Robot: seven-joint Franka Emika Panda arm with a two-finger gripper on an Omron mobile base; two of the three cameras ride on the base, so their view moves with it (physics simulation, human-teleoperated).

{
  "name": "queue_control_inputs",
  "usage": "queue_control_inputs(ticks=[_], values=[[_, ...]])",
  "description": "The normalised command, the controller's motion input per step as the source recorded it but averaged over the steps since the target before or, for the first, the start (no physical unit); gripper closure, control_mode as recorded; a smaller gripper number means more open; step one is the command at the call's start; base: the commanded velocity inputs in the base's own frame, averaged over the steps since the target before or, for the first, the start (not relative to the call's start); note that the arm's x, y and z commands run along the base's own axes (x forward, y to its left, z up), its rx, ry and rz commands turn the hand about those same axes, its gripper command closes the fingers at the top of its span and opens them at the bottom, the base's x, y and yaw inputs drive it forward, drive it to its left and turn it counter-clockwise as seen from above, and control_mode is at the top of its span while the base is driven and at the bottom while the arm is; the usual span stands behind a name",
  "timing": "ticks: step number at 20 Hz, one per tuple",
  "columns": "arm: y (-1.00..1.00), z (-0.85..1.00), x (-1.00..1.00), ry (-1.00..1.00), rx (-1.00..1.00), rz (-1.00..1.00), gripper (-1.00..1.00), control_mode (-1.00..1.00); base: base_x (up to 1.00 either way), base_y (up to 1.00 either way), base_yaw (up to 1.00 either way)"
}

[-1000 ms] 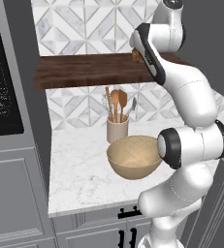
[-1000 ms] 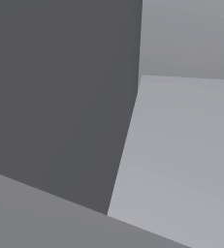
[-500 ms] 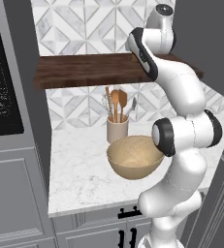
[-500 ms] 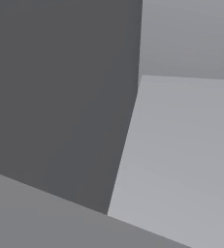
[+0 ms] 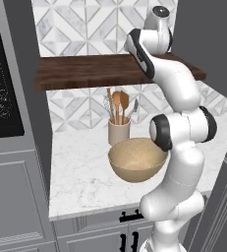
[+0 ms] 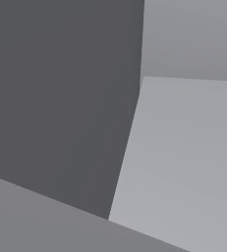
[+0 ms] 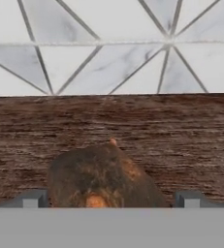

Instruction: Open the cabinet, pick up the bread from the cabinet and place it in the basket. Then move the basket to the dining counter.

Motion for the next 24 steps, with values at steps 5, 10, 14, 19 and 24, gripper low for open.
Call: queue_control_inputs(ticks=[5,10,14,19,24], values=[[0.0,-0.04,0.02,0.0,0.0,0.0,-1.0,-1.0,0.0,0.0,0.0],[0.0,-0.17,-0.01,-0.01,0.0,0.0,1.0,-1.0,0.0,0.0,0.0],[0.02,-0.03,-0.74,-0.17,0.0,-0.02,1.0,-1.0,0.0,0.0,0.0],[0.46,-0.11,-1.0,-0.37,-0.05,-0.09,1.0,-1.0,0.0,0.0,0.0],[0.59,-0.01,-1.0,-0.22,-0.01,-0.13,1.0,-1.0,0.0,0.0,0.0]])
